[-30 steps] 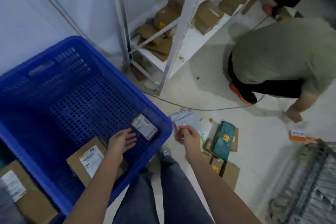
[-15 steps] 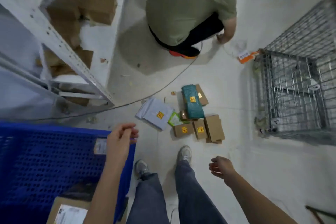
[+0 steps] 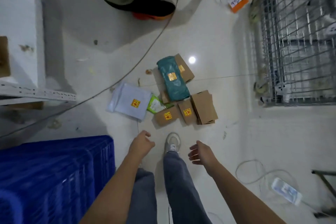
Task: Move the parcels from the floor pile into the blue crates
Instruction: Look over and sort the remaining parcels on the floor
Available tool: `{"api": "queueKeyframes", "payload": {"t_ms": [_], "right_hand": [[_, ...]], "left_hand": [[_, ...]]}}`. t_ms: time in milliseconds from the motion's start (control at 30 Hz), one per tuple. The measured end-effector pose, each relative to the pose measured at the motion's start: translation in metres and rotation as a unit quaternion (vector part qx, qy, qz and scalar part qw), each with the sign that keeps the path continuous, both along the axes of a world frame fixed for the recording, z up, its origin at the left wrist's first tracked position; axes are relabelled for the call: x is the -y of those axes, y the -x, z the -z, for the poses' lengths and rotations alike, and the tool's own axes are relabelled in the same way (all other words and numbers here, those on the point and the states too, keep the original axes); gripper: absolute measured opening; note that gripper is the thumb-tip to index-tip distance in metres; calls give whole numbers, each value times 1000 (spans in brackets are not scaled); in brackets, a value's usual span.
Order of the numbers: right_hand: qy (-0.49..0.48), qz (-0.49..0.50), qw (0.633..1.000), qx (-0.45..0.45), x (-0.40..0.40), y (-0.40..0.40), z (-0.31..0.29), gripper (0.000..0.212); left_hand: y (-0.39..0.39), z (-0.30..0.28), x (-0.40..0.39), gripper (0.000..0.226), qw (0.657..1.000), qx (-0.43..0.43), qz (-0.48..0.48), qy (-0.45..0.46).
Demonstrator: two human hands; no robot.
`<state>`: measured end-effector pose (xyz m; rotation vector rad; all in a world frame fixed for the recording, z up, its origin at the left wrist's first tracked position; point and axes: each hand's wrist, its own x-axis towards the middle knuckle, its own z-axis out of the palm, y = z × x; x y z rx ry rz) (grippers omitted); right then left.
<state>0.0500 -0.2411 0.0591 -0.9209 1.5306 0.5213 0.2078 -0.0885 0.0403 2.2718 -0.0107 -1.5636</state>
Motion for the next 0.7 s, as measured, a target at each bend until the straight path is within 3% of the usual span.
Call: {"api": "queueKeyframes", "payload": {"t_ms": [100,200,367,533,700], "right_hand": [[-16,-1,1000,9,9,-10,51,39],[-20,-5,1000,7,14,-16,101,37],[-3,5,1000,-6,23,-26,188,34],[-3,29,1000,-6,20,-35,272,34],[-40,95,995,-18,10,-48,343,39]], "left_hand": [[3,52,30,40,999,25,33,12],[7,106,46,48,990,52,134,-6],[2,191,63,68,935,80,343,-50],[-3,276,70,105,902,96,417,-54],[-2,346,63,117,854,169,489,-51]]}}
